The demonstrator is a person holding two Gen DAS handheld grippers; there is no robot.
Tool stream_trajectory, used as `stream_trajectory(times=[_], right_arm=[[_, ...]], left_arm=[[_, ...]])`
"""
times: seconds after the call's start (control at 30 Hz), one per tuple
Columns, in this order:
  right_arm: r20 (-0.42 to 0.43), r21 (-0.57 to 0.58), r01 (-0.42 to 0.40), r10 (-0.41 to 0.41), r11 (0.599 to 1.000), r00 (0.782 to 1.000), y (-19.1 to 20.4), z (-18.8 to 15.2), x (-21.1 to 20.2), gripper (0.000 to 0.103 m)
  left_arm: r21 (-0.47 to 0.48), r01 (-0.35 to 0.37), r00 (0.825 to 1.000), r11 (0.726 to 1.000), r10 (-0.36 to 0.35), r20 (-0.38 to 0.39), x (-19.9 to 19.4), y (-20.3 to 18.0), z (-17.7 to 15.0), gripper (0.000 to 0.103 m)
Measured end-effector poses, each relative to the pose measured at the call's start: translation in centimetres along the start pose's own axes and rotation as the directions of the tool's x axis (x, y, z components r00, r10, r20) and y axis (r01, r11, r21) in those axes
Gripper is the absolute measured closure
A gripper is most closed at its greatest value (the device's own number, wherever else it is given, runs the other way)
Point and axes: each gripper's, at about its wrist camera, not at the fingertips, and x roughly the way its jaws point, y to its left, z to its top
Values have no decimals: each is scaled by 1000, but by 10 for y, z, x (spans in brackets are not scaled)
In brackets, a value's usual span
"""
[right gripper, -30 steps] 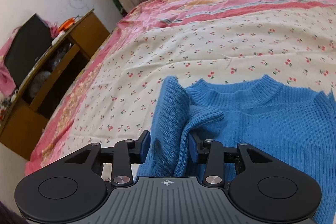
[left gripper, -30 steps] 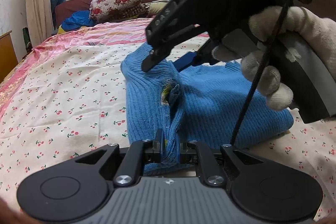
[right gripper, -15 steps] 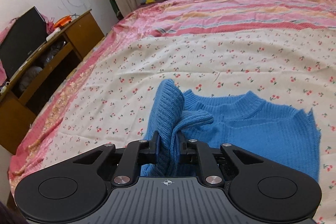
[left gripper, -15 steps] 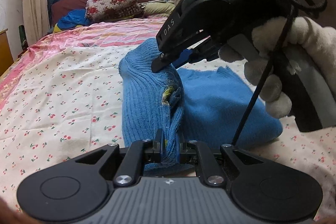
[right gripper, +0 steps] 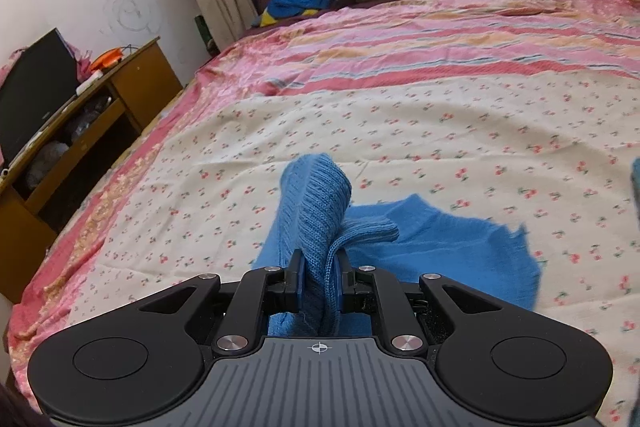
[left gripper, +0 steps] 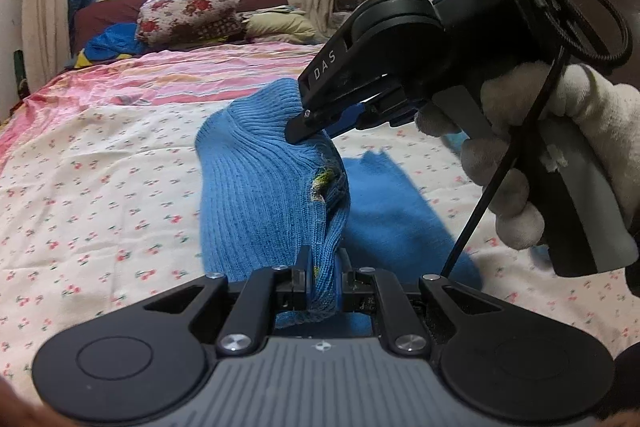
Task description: Fold small clothes
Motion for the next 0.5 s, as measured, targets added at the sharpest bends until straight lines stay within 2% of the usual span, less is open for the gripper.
stream_trajectory(times=[0.5], right_arm=[[16, 30, 98, -98, 995, 995, -62, -4, -28, 90]], left_arm=[[36, 112, 993, 993, -111, -28, 25, -50, 15, 86]])
